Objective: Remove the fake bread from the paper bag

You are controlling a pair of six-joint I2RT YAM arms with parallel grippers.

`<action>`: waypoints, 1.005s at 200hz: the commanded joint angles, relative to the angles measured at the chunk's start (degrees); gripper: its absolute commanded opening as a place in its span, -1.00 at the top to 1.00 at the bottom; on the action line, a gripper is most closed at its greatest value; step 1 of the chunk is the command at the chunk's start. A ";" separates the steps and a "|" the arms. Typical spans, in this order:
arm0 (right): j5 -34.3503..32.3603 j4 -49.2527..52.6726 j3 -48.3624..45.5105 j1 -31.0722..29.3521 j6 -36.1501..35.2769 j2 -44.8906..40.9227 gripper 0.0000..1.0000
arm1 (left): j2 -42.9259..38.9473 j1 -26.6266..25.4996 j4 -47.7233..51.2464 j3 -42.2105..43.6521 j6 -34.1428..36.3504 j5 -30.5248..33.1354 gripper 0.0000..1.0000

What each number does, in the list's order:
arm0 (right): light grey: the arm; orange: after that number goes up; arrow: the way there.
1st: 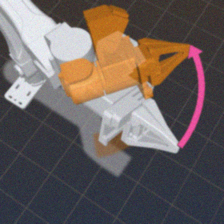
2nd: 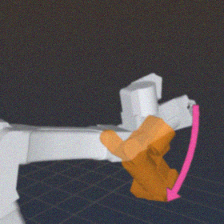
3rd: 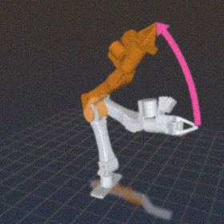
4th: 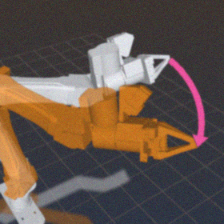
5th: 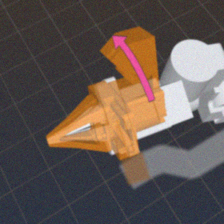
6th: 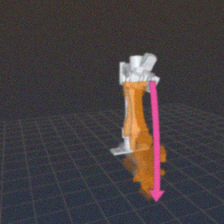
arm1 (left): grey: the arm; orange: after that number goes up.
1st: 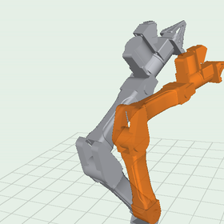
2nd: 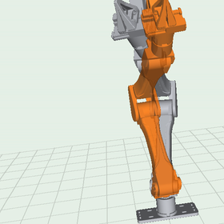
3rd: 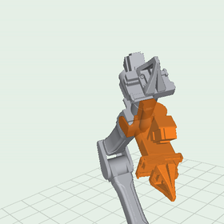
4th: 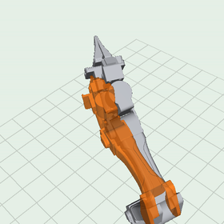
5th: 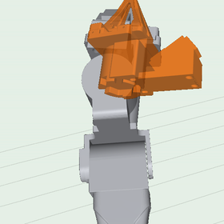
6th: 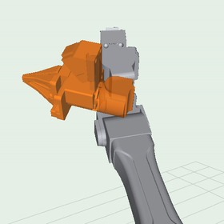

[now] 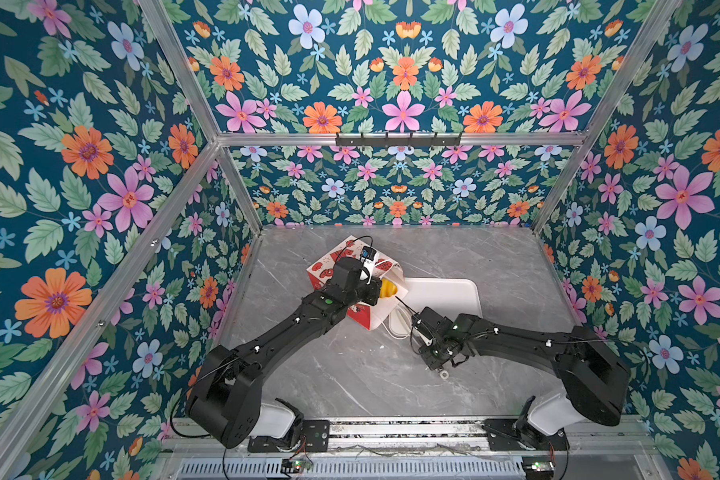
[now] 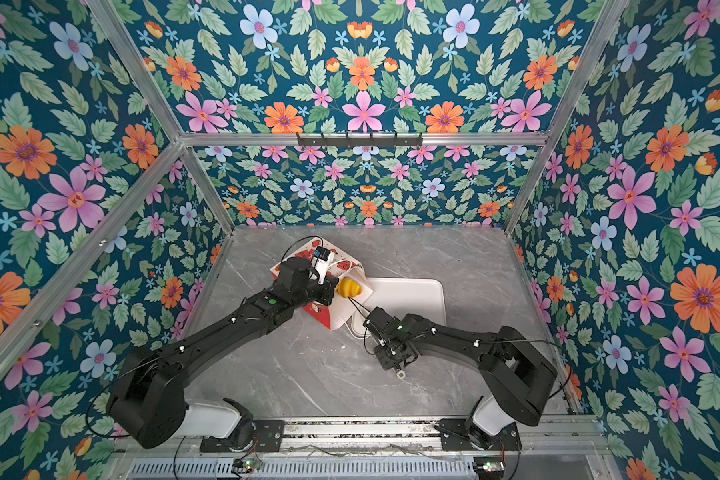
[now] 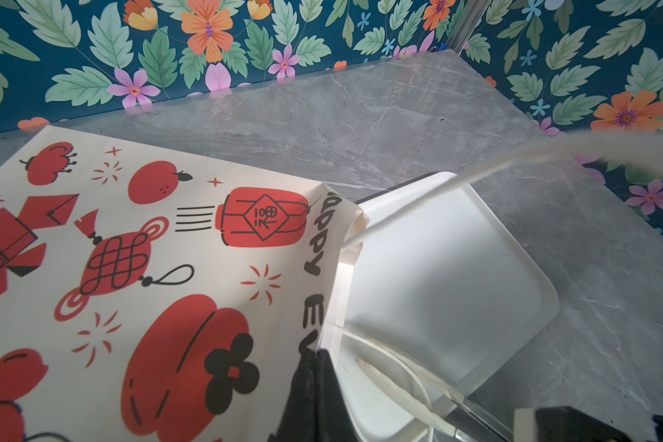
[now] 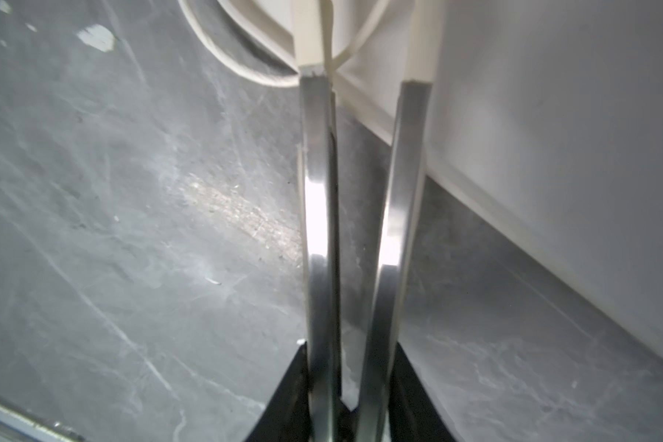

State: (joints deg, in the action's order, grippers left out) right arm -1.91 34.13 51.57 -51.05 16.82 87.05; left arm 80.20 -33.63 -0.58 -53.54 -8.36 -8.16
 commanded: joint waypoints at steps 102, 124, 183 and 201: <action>-3.08 15.27 4.14 -0.08 -2.24 -14.51 0.38 | 0.21 0.05 -1.51 -0.23 0.19 0.34 1.00; -2.74 14.83 4.15 -0.07 -2.30 -15.72 0.39 | 0.48 0.05 -1.44 -0.51 0.18 0.25 1.00; -3.24 14.07 9.33 -0.09 -6.10 -13.06 0.43 | 0.31 0.04 -1.38 -0.78 -0.01 -0.32 1.00; -3.22 13.30 10.41 -0.03 -6.78 -13.33 0.43 | -0.04 0.05 -1.22 -0.56 -0.17 -0.19 1.00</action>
State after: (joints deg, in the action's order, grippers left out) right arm -3.90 48.93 60.62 -51.09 11.73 73.95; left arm 80.64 -33.63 -0.75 -53.95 -8.43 -8.38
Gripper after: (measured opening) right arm 0.287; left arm 0.050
